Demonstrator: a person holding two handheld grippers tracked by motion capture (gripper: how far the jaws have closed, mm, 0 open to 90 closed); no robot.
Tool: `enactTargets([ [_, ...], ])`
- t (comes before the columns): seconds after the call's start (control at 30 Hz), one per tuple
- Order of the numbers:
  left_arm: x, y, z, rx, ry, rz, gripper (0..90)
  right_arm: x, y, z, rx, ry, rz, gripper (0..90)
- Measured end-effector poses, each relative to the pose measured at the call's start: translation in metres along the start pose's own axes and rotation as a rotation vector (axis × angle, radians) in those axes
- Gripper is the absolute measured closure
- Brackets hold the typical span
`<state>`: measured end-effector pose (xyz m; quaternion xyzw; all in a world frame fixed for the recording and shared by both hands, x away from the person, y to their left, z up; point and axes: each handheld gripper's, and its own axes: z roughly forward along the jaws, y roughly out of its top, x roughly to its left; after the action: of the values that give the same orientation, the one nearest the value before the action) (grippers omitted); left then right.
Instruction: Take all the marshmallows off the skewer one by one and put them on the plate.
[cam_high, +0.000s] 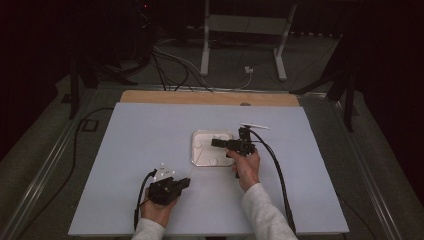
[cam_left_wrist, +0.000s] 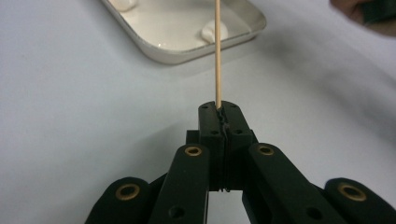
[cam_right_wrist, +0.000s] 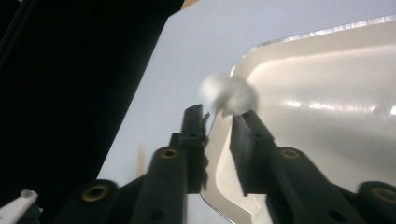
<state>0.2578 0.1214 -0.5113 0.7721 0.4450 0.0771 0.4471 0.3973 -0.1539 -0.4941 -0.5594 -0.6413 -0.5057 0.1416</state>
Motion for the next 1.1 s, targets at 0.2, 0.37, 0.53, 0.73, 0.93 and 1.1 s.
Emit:
enactTargets([
  [0.2, 0.002, 0.002, 0.000, -0.020, -0.005, -0.013, 90.0, -0.009, -0.004, 0.000, 0.021, -0.004, 0.018, 57.5],
  [0.37, 0.003, 0.007, -0.002, -0.045, -0.005, -0.010, 90.0, -0.006, -0.003, -0.006, 0.023, 0.014, 0.003, 45.6],
  [0.53, 0.003, 0.008, -0.002, -0.056, -0.010, -0.014, 90.0, -0.003, -0.001, -0.015, 0.031, 0.015, -0.044, 36.2],
  [0.73, 0.001, 0.015, -0.004, -0.077, -0.007, 0.000, 90.0, 0.001, 0.002, -0.028, -0.002, 0.036, -0.115, 29.6],
  [0.93, 0.002, 0.023, -0.007, -0.099, -0.010, 0.003, 90.0, 0.005, 0.008, -0.048, -0.066, 0.017, -0.171, 20.8],
  [1.1, 0.004, 0.035, -0.010, -0.136, -0.014, -0.007, 90.0, 0.010, 0.006, -0.056, -0.081, -0.020, -0.239, 14.2],
])
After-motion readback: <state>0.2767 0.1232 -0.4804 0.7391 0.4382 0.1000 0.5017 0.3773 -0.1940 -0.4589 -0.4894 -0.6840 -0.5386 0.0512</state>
